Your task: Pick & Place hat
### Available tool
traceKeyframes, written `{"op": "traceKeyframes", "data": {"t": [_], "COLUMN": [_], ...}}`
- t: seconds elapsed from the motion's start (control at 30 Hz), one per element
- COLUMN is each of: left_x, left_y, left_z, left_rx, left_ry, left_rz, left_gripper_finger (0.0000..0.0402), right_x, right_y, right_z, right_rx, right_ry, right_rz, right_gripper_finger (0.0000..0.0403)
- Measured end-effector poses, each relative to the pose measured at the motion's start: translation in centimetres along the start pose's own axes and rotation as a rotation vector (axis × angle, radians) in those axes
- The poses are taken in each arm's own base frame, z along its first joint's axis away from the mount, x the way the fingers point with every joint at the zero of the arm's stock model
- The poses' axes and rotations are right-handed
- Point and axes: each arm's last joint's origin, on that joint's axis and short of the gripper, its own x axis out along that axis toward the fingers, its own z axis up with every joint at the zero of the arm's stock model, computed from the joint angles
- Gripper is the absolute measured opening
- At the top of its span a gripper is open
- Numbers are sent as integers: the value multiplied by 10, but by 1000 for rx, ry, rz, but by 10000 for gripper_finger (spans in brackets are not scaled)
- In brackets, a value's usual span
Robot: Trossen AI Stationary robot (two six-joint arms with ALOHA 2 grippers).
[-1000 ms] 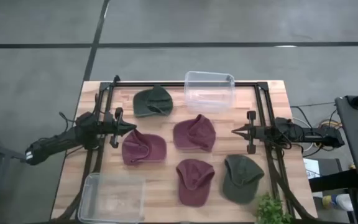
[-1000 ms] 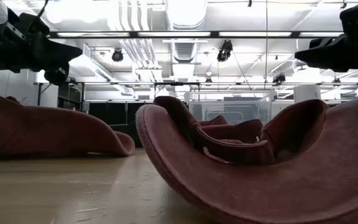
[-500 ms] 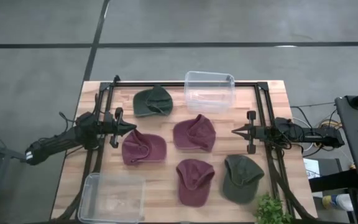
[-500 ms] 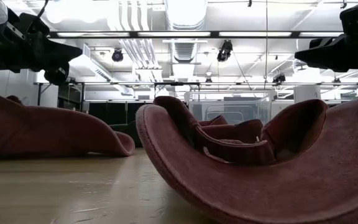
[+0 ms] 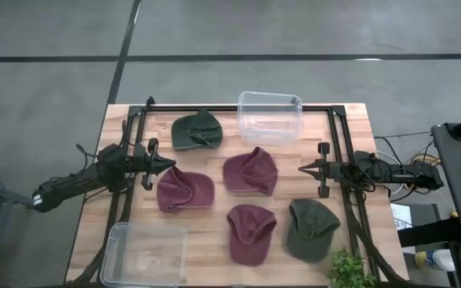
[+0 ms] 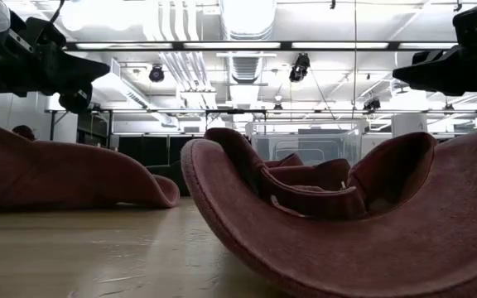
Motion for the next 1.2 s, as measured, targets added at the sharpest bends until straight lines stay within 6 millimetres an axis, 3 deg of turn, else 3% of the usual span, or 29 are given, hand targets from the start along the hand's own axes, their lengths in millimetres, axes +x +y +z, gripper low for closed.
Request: {"op": "traceKeyframes", "data": {"t": [0.87,1.07,1.2], "left_x": [0,0,0], "left_y": [0,0,0], "left_z": [0,0,0], "left_rx": [0,0,0], "left_ry": [0,0,0], "left_rz": [-1,0,0], "left_gripper_finger": [0,0,0], "right_x": [0,-1,-1], "right_y": [0,-7,-8], "right_z": [0,2,0], "right_rx": [-3,-267,-381], "right_ry": [0,54,104], "right_rz": [0,-199,-236], "right_gripper_finger": [8,8,8]}}
